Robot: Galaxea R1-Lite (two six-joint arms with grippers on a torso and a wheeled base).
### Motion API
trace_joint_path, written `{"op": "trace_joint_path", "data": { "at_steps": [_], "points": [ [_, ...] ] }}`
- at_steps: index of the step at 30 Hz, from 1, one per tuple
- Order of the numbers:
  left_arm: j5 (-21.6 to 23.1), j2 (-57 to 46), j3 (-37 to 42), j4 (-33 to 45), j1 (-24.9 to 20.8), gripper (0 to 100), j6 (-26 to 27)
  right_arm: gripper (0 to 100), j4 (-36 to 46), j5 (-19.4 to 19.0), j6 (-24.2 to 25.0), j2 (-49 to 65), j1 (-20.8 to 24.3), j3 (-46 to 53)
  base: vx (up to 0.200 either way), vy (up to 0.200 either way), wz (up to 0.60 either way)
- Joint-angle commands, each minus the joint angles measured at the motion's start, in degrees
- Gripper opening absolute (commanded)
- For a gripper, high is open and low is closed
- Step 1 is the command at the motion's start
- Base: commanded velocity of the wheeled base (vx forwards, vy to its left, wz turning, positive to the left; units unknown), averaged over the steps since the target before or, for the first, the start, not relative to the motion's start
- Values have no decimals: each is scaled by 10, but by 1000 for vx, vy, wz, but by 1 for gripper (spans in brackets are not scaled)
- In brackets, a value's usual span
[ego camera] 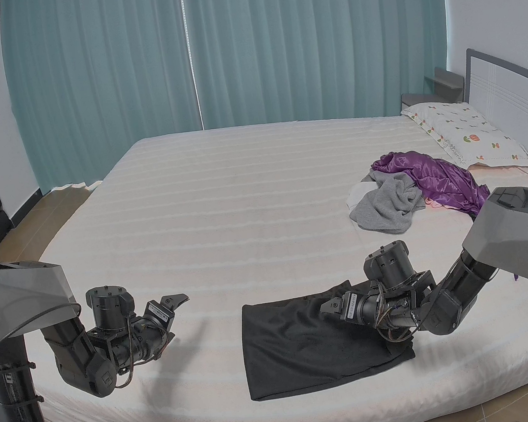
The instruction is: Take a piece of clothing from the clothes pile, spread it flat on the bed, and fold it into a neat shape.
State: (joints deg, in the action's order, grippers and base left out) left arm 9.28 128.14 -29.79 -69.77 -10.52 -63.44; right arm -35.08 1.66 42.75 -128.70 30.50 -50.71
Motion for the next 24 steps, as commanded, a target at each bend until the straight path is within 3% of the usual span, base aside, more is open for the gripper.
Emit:
{"op": "trace_joint_path", "data": {
  "at_steps": [1,8,16,24],
  "points": [
    [0,1,-1,0,1,100,0,100,-1,4,1,-21,-18,-35,0,0,0],
    [0,1,-1,0,0,100,0,100,1,9,3,-49,-58,-69,0,0,0],
    [0,1,-2,0,0,100,0,100,-24,30,3,-75,-142,-111,0,0,0],
    [0,1,-2,0,0,100,0,100,-95,-24,-12,-77,-152,-77,0,0,0]
  ]
}}
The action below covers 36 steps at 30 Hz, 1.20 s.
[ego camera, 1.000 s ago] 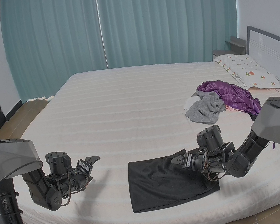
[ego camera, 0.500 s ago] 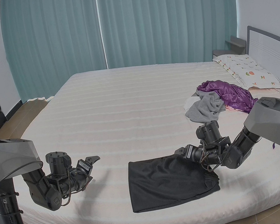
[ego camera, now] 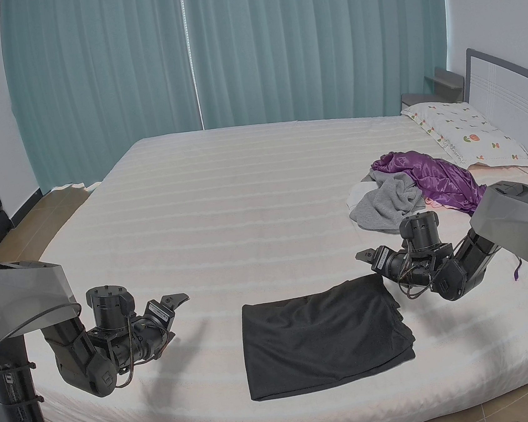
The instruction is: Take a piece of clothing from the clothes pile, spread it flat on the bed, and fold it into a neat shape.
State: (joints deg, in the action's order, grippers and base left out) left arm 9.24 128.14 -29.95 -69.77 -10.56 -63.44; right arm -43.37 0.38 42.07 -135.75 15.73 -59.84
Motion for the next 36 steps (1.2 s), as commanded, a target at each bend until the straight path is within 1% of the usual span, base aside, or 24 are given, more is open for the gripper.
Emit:
{"op": "trace_joint_path", "data": {
  "at_steps": [1,4,7,9,19,20,24,36],
  "points": [
    [0,1,0,0,0,100,0,100,-33,-24,-15,-9,-2,28,0,0,0],
    [-1,2,1,0,0,100,0,100,-77,-39,-43,-21,1,50,0,0,0],
    [-1,2,1,0,-1,100,1,100,-103,-39,-66,-33,3,56,0,0,0],
    [-1,2,1,0,-1,100,1,100,-107,-39,-73,-39,3,54,0,0,0],
    [-1,2,1,0,-1,100,1,100,-103,-38,-72,-55,-1,14,0,0,0],
    [-1,2,1,-1,-1,100,1,0,-101,-38,-72,-57,-2,10,0,0,0],
    [-1,2,1,-1,-1,100,1,0,-104,-33,-71,-71,-3,3,0,0,0],
    [-1,2,0,0,-1,100,1,0,-107,-30,-67,-68,-34,3,0,0,0]
  ]
}}
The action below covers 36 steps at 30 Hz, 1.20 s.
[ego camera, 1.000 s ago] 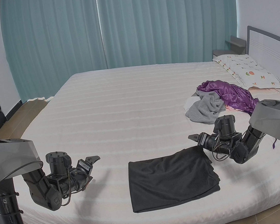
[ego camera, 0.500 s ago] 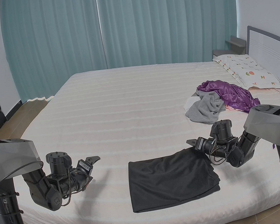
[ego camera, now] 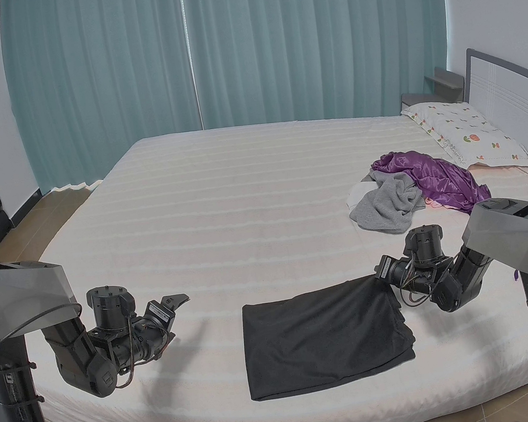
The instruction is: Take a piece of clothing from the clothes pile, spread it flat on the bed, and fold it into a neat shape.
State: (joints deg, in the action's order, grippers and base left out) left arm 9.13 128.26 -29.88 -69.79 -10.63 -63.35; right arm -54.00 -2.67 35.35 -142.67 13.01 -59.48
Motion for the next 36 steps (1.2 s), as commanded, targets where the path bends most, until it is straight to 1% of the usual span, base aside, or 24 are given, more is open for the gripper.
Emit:
{"op": "trace_joint_path", "data": {
  "at_steps": [1,13,14,20,21,24,25,27,28,29,31,33,36],
  "points": [
    [0,1,-1,0,0,100,0,0,0,0,0,0,-8,0,0,0,0],
    [0,1,0,0,0,100,0,0,4,0,-1,-1,-10,1,0,0,0],
    [0,1,0,0,0,100,0,100,0,-1,-1,1,-10,5,0,0,0],
    [0,1,0,0,0,100,0,100,-10,-14,0,44,-16,49,0,0,0],
    [0,1,0,0,0,100,2,100,-11,-37,1,71,-17,80,0,0,0],
    [0,1,1,0,0,100,2,100,-16,-72,-5,107,-17,140,0,0,0],
    [0,1,1,-1,0,100,2,100,-17,-76,-6,111,-17,147,0,0,0],
    [0,1,1,-1,0,100,2,100,-40,-114,-20,141,-17,209,0,0,0],
    [0,1,1,-1,0,100,2,100,-42,-116,-20,143,-17,213,0,0,0],
    [0,1,1,-1,0,100,2,100,-63,-142,-31,158,-18,254,0,0,0],
    [0,1,1,-1,0,100,2,100,-82,-169,-43,169,-23,291,0,0,0],
    [0,1,1,-1,0,100,2,100,-95,-185,-55,174,-26,315,0,0,0],
    [0,1,1,-1,0,100,2,100,-118,-198,-67,176,-27,340,0,0,0]
  ]
}}
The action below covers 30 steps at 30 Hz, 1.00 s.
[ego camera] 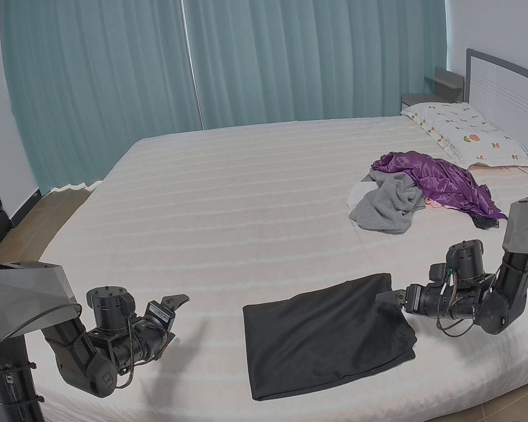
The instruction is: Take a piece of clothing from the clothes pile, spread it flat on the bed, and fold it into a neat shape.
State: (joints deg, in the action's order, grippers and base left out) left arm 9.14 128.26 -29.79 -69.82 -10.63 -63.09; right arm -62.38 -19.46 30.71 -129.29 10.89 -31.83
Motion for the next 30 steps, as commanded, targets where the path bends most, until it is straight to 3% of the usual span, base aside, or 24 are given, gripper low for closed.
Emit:
{"op": "trace_joint_path", "data": {
  "at_steps": [1,7,8,13,30],
  "points": [
    [0,1,0,-1,0,100,0,100,-36,-31,-21,42,-5,65,0,0,0],
    [0,1,0,-1,0,100,0,100,-57,-53,-29,34,0,92,0,0,0],
    [0,1,0,-1,0,100,0,0,-57,-53,-35,31,0,94,0,0,0],
    [0,1,0,0,0,100,0,0,-56,-53,-92,14,-9,114,0,0,0],
    [0,1,0,-1,0,100,0,0,-60,-49,-124,35,-43,162,0,0,0]
  ]
}}
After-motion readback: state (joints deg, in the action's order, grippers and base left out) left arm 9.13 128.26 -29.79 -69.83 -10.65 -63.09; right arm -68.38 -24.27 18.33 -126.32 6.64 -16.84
